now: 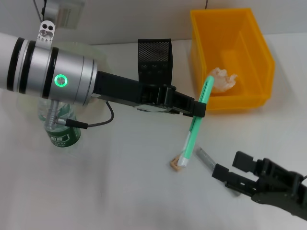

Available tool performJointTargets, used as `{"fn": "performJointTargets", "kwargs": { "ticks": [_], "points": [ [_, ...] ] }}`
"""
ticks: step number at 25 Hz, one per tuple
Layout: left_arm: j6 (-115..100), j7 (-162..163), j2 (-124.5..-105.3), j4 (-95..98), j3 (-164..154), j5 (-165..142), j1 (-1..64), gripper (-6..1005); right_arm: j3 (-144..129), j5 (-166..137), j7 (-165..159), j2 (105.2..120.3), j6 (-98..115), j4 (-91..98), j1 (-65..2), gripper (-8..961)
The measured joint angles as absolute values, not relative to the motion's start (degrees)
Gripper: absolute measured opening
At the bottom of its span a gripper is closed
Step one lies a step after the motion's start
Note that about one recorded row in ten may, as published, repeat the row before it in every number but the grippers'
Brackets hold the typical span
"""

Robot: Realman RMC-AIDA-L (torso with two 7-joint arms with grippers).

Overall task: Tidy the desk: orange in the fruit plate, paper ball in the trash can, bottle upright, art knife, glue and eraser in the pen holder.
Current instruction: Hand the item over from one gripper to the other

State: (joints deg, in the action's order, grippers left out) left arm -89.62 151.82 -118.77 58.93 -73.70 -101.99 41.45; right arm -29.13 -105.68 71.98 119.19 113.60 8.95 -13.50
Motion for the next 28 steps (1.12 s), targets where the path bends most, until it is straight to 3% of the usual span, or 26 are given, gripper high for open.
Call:
{"fn": "performJointTargets", "kwargs": {
  "ticks": [28],
  "points": [
    [-90.11,150.82,-118.82,58.59,-76.74,-98.87,41.45,183,-30.67,-105.92,78.77,119.25,111.22,4.21,-17.79,776]
  ]
}}
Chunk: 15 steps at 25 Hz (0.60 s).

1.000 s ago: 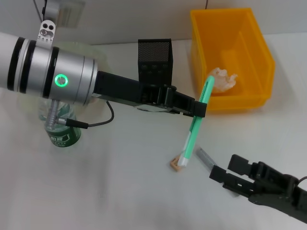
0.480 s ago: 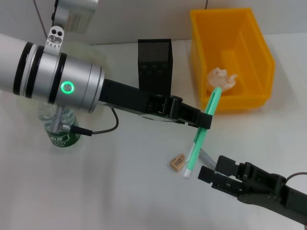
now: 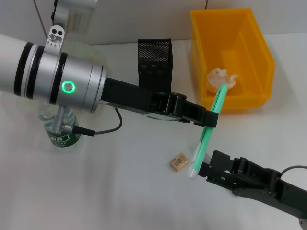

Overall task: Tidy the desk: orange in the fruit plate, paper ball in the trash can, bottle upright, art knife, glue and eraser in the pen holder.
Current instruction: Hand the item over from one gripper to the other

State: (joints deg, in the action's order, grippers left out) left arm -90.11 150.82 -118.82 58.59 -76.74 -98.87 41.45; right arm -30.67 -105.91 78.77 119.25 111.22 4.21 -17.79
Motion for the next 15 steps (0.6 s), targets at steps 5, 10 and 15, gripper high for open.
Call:
{"fn": "performJointTargets", "kwargs": {
  "ticks": [5,10,15],
  "points": [
    [-90.27,150.81,-118.77,58.47,-77.02,-98.86,41.49,183,-30.67,-105.94,79.15,119.27,111.13,4.12,-18.10,775],
    [-90.36,150.82,-118.74,58.37,-77.10,-98.86,41.66,183,-30.67,-106.06,80.73,119.35,111.17,3.25,-18.37,775],
    [-90.44,150.82,-118.74,58.30,-77.09,-98.86,41.78,184,-30.62,-105.86,81.47,119.36,111.08,2.62,-18.58,774]
  ]
}}
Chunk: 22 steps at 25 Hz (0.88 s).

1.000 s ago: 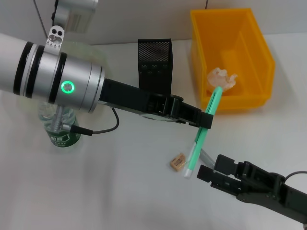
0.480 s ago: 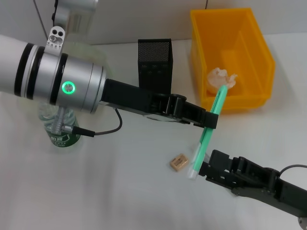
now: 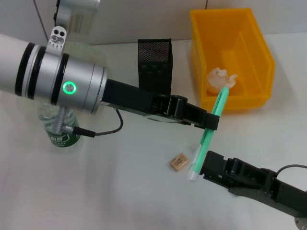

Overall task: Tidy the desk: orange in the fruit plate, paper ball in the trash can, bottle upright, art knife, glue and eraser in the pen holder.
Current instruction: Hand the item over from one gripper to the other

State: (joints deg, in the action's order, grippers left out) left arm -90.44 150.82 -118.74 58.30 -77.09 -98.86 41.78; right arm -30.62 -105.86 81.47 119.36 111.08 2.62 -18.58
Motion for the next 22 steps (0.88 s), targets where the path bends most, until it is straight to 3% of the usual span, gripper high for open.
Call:
{"fn": "performJointTargets", "kwargs": {
  "ticks": [4,10,15,22],
  "points": [
    [-90.47,150.82,-118.74,58.26,-77.10,-98.58,41.70,184,-30.35,-105.82,82.63,119.36,110.85,2.14,-18.87,774],
    [-90.53,150.82,-118.74,58.26,-77.17,-98.38,41.49,184,-30.68,-105.81,83.51,119.40,110.73,2.08,-19.07,599],
    [-90.56,150.82,-118.74,58.21,-77.17,-98.31,41.42,184,-30.45,-105.79,84.59,119.49,110.72,1.45,-19.18,595],
    [-90.62,150.82,-118.74,58.11,-77.17,-98.24,41.40,183,-30.44,-105.79,86.09,119.56,110.37,1.31,-19.46,466]
  ]
}}
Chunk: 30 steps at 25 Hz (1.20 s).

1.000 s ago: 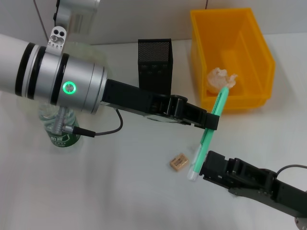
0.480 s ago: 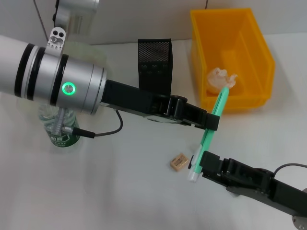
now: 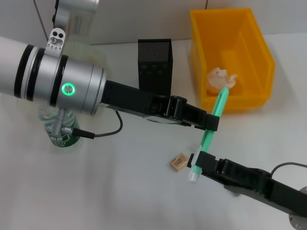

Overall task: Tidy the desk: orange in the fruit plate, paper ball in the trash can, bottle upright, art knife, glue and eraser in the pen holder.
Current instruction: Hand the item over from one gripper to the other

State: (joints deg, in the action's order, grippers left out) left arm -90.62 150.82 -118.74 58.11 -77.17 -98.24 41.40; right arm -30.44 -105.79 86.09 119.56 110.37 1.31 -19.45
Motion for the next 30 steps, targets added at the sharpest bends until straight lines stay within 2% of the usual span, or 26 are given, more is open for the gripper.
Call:
{"fn": "performJointTargets", "kwargs": {
  "ticks": [11,18,23,30],
  "points": [
    [-90.62,150.42,-118.74,57.46,-77.13,-97.69,41.54,183,-30.09,-105.80,86.84,119.62,110.15,0.20,-19.70,435],
    [-90.61,150.33,-118.74,57.46,-77.12,-97.65,41.48,184,-30.03,-105.82,87.64,119.62,110.09,0.02,-19.76,319],
    [-90.62,150.27,-118.74,57.48,-77.17,-97.48,41.53,187,-29.84,-105.82,88.31,119.62,109.97,-0.55,-19.81,318],
    [-90.71,150.25,-118.74,57.48,-77.17,-97.44,41.51,210,-29.78,-105.81,88.77,119.62,109.93,-1.12,-20.08,205]
  ]
}}
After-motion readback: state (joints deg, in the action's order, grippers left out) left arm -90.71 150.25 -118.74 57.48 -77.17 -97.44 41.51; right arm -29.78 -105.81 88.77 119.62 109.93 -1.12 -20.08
